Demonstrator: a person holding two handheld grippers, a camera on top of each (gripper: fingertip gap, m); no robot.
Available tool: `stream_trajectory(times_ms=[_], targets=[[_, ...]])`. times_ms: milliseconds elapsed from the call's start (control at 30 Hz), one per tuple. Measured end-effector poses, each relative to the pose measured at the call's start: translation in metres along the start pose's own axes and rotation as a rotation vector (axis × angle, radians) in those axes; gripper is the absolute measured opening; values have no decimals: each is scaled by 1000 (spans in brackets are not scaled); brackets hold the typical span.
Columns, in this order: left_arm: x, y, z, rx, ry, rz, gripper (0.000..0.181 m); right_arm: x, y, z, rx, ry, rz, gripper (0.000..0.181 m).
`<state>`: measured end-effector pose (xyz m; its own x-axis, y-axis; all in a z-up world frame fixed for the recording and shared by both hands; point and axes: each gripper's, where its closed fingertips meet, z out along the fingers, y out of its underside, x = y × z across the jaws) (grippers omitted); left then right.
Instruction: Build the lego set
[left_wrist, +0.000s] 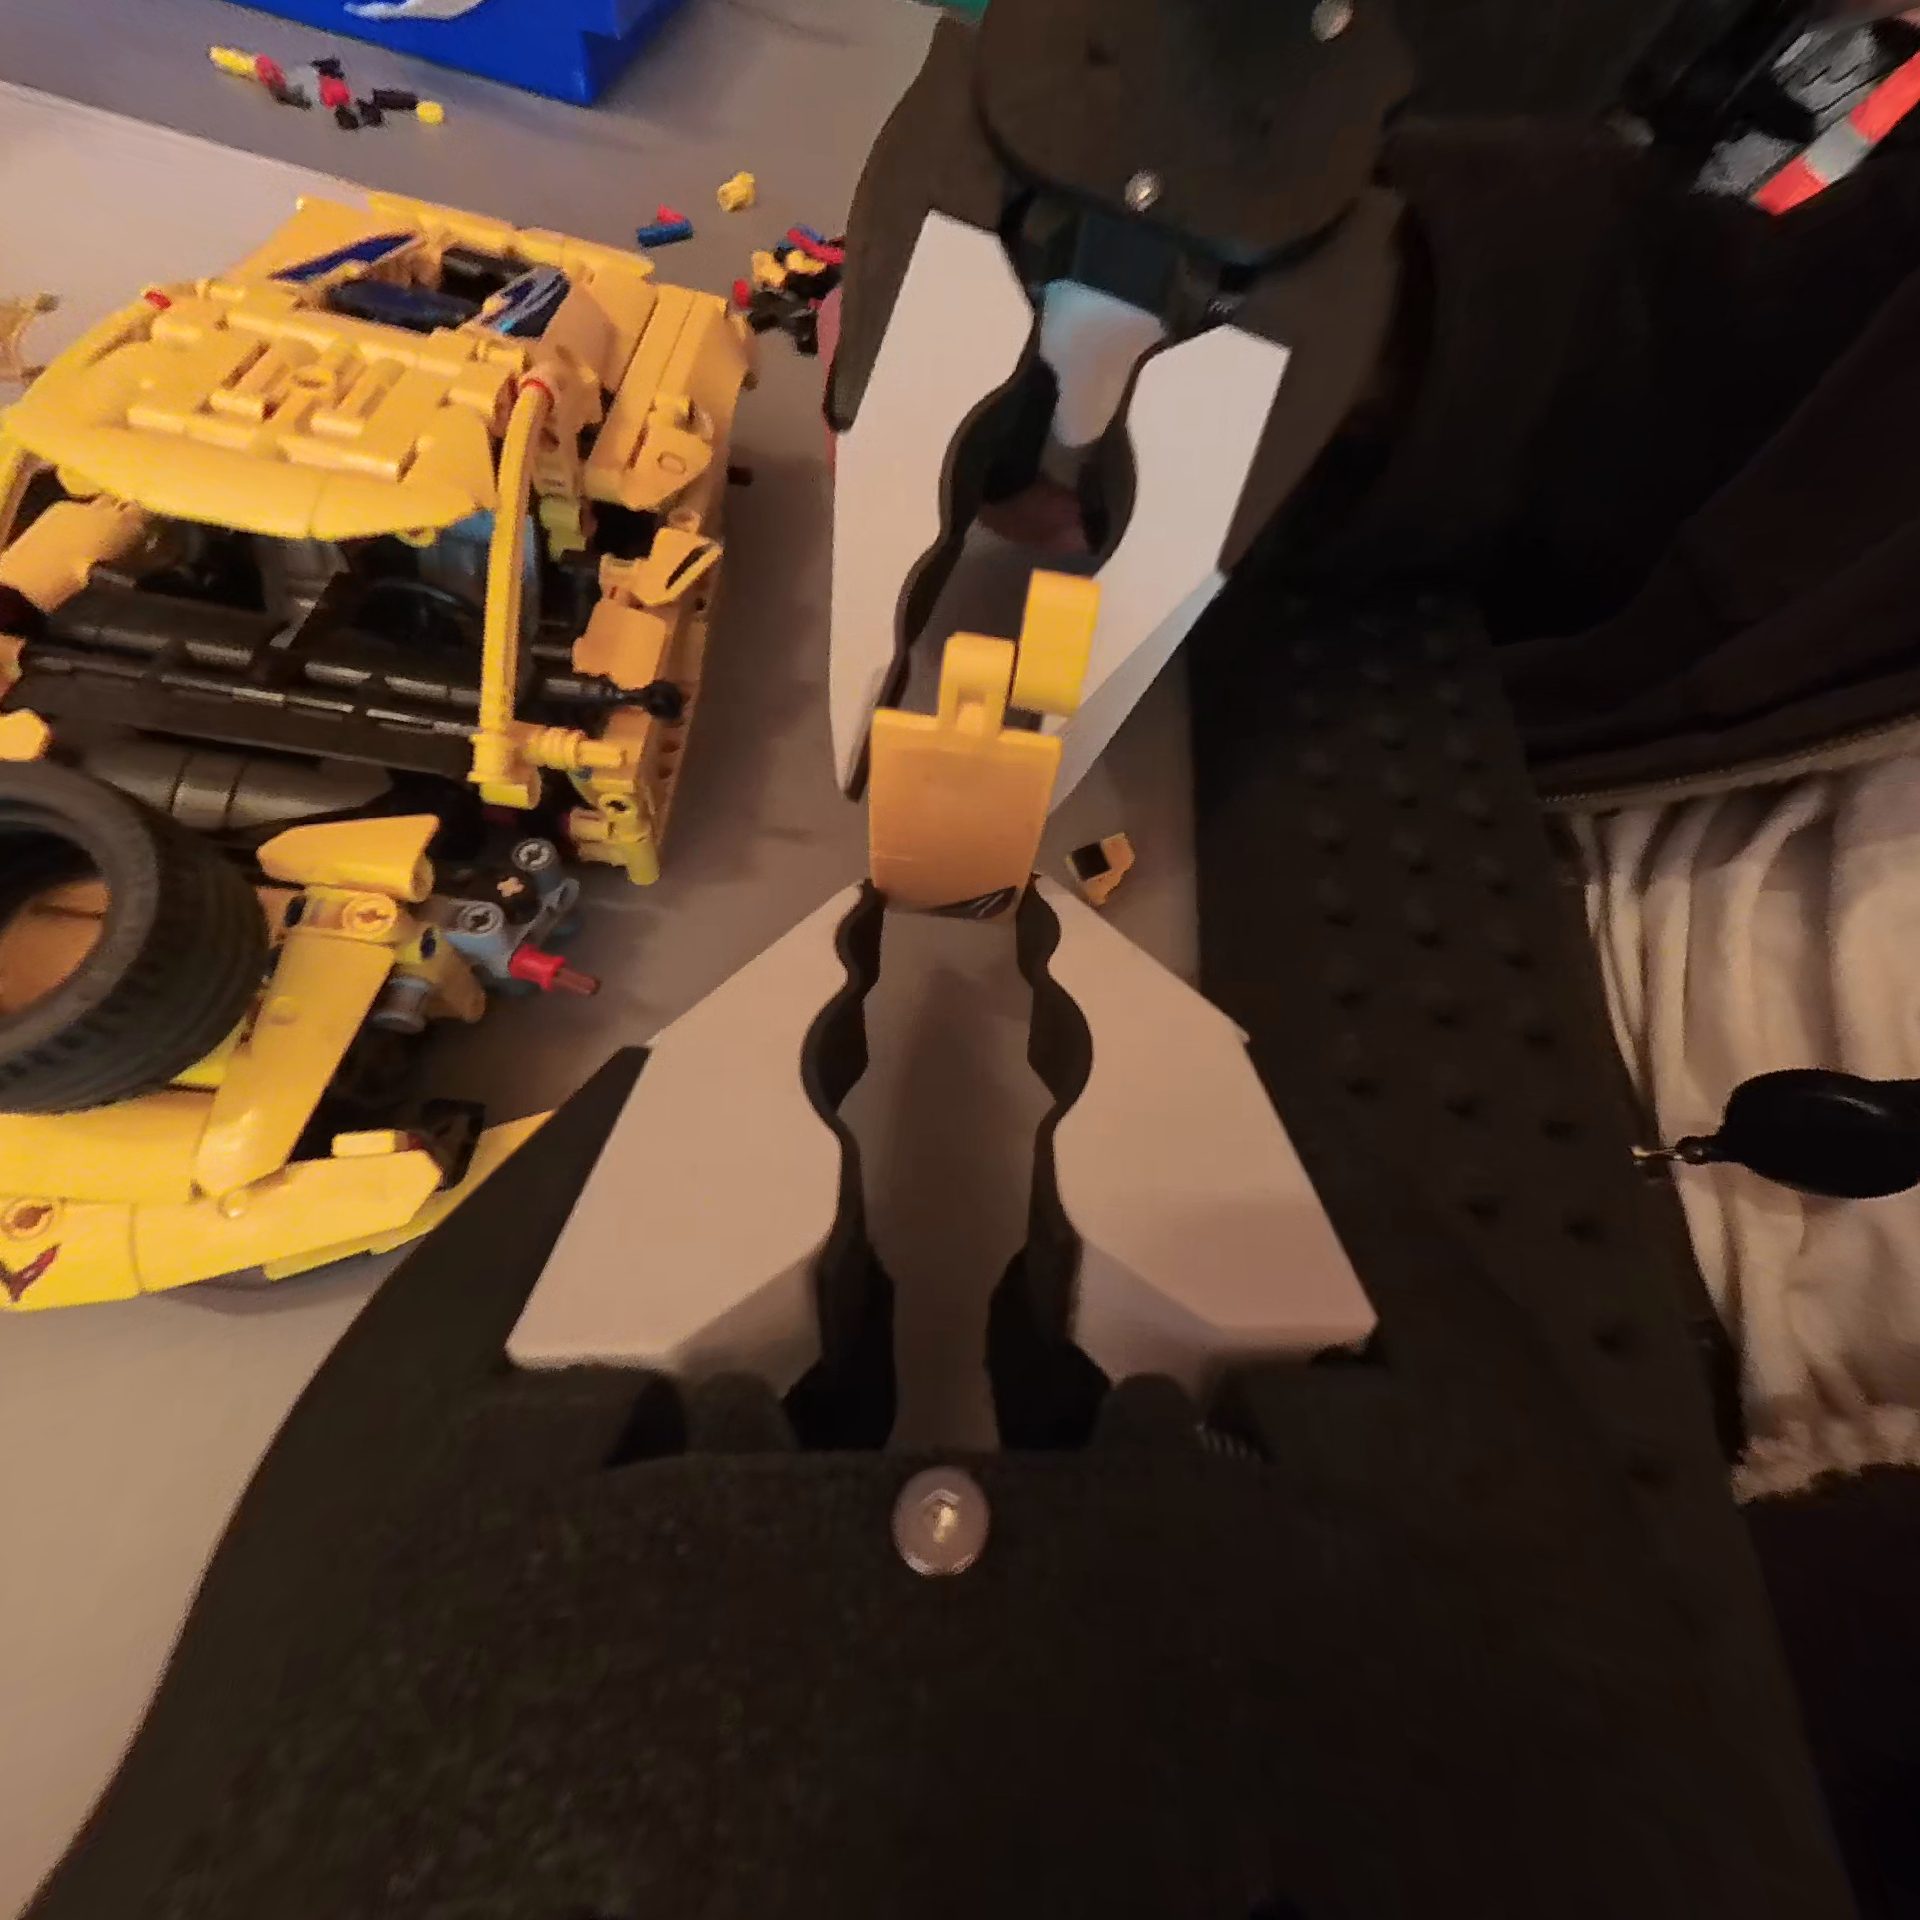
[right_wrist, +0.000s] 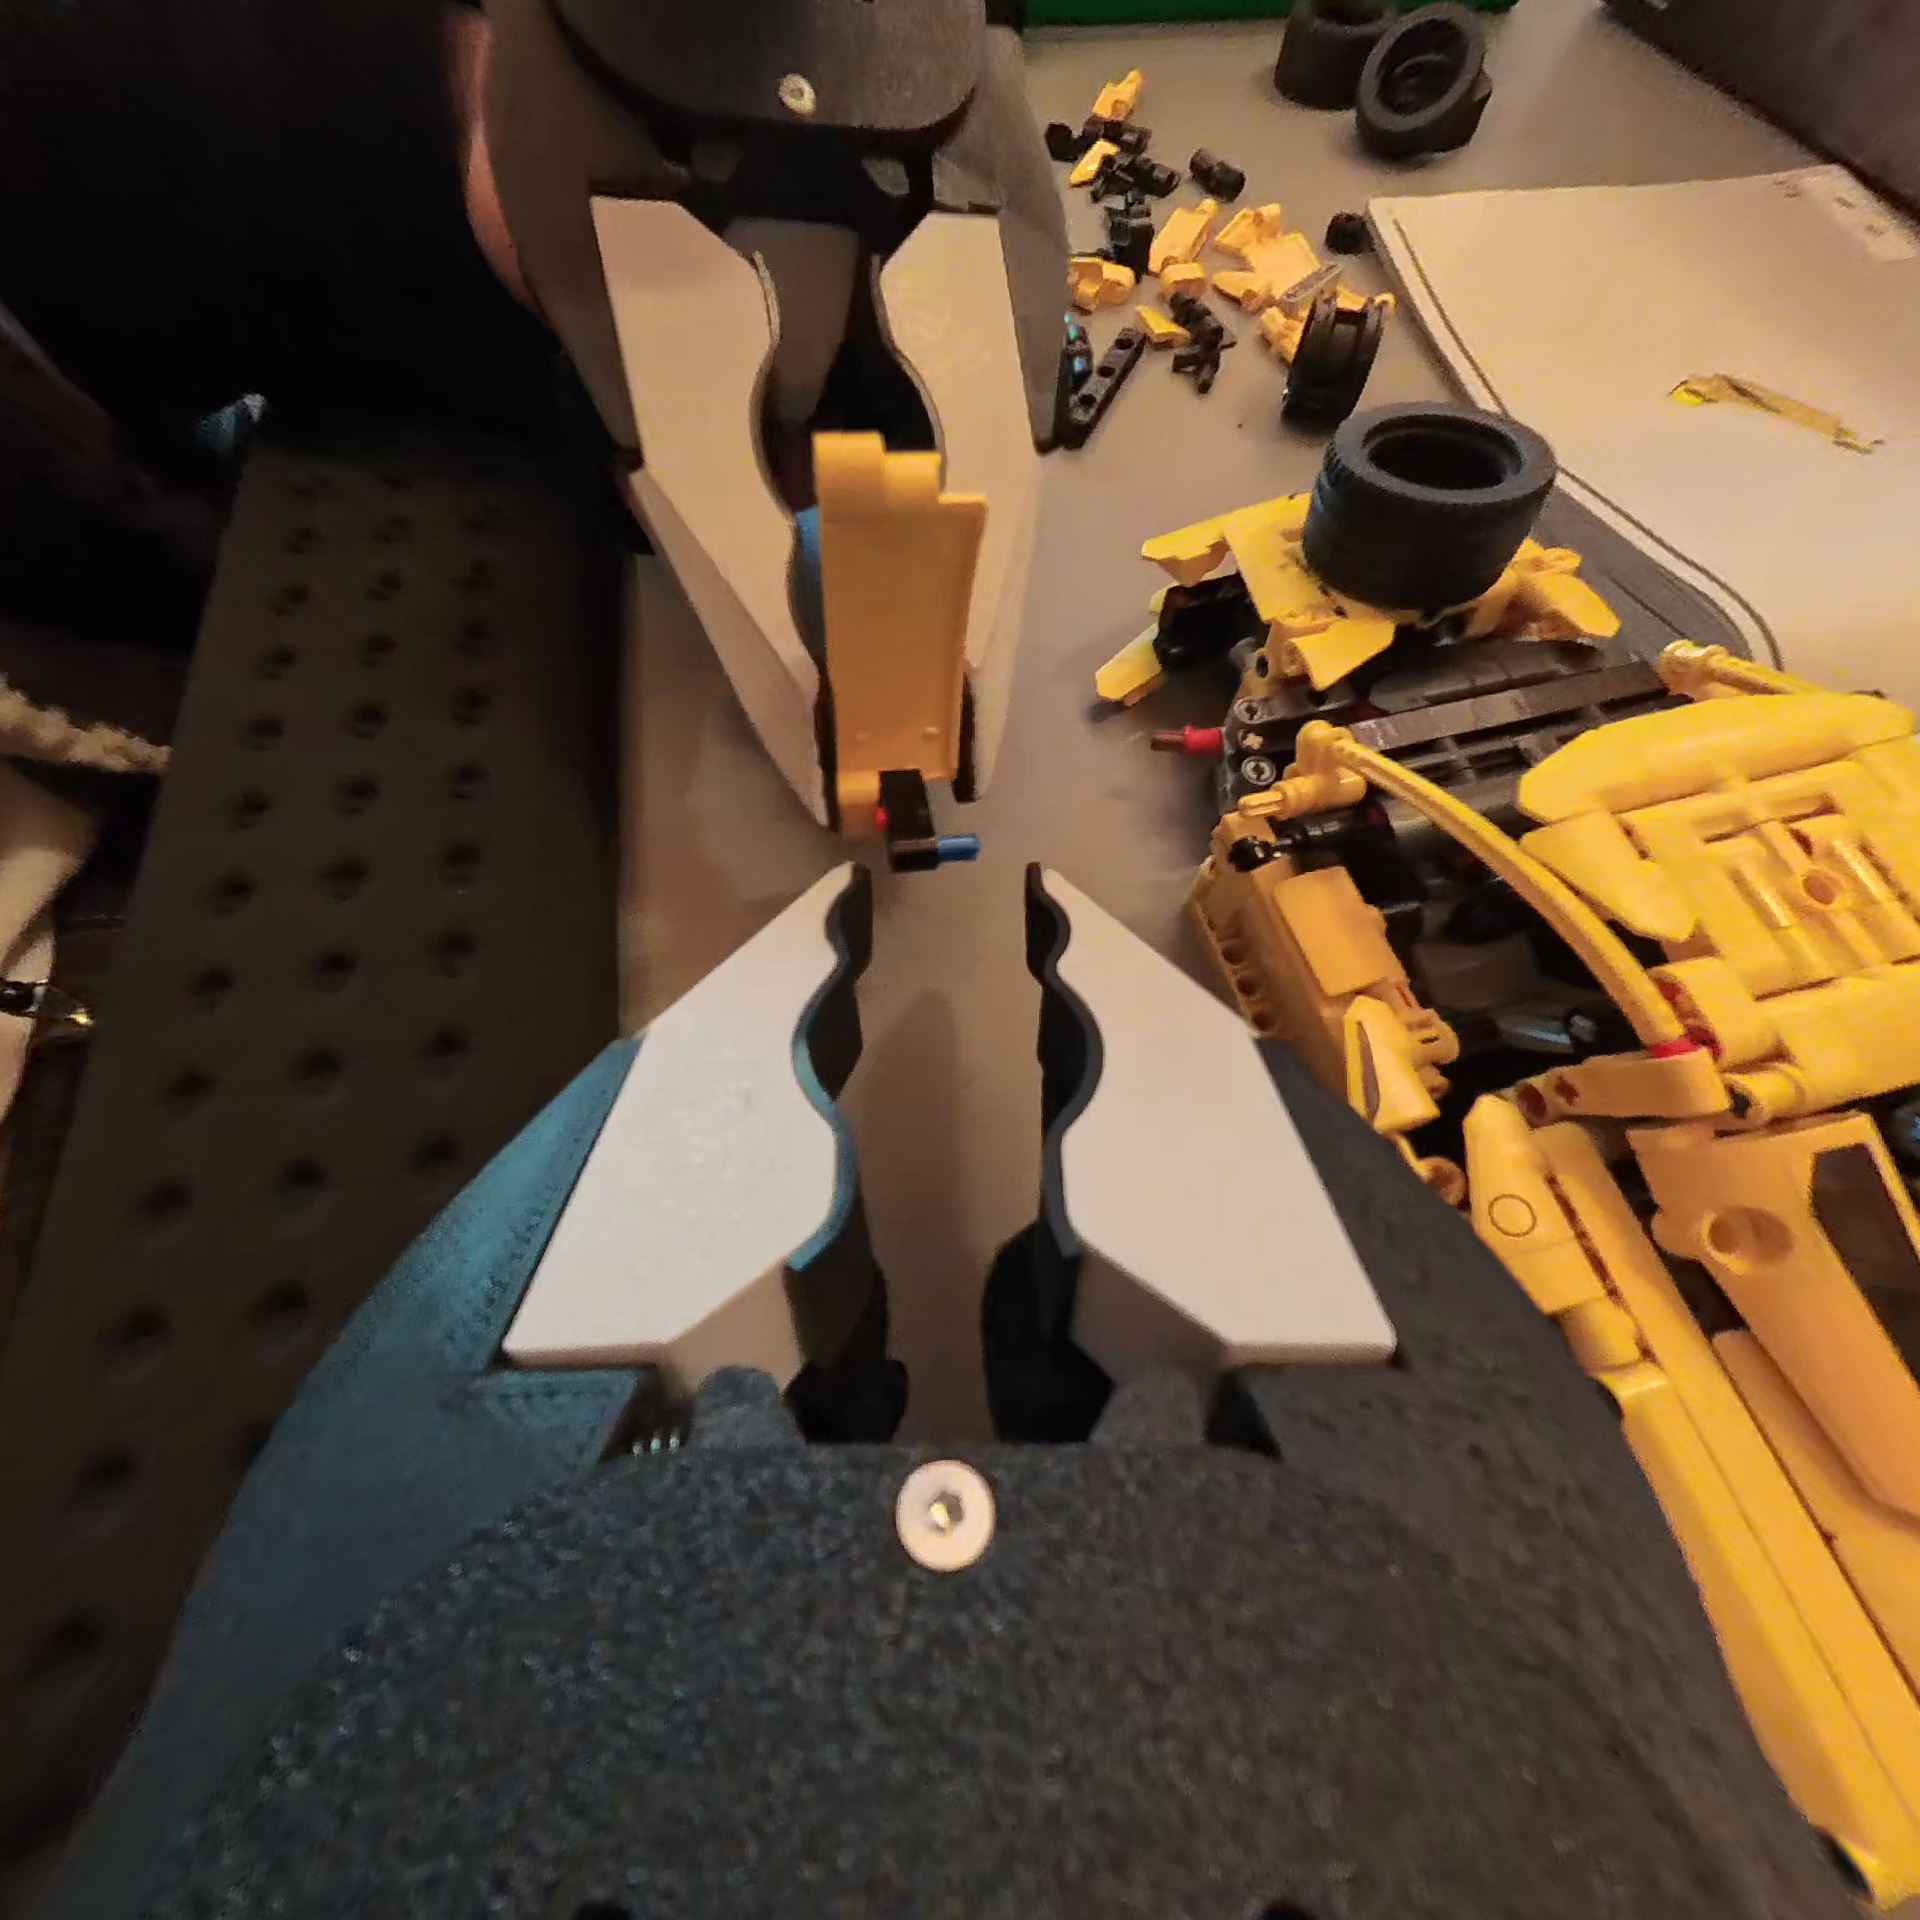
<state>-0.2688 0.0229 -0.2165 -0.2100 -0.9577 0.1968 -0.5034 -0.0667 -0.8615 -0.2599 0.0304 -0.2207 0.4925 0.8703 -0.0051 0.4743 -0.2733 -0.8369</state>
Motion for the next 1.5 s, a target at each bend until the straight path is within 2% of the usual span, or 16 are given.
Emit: stream_trajectory(times_ms=[133,233,433,800,900,967,1100,1167,1267,1500], targets=[[11,-9,-4,49,69,-12,25,-13,-14,-7,94,-143,86,15],[15,-17,-7,94,95,-30,25,-15,-22,-13,137,-175,113,15],[21,-47,-27,292,169,-69,32,-12,-52,-29,326,-275,305,14],[19,-50,-28,298,168,-88,24,-12,-55,-29,358,-280,329,14],[10,-47,-29,292,129,-109,24,-6,-48,-29,325,-221,282,26],[3,-42,-33,278,106,-111,24,-2,-34,-32,246,-161,224,28],[-12,-33,-38,253,50,-150,24,-40,20,-24,-118,-218,88,25],[-17,-28,-35,226,40,-186,24,-53,32,-22,-200,-187,3,21],[-15,-27,-32,212,39,-176,24,-62,37,-22,-226,-162,-70,14],[-7,-29,-29,209,67,-151,24,-49,43,-14,-236,-164,-38,20]])
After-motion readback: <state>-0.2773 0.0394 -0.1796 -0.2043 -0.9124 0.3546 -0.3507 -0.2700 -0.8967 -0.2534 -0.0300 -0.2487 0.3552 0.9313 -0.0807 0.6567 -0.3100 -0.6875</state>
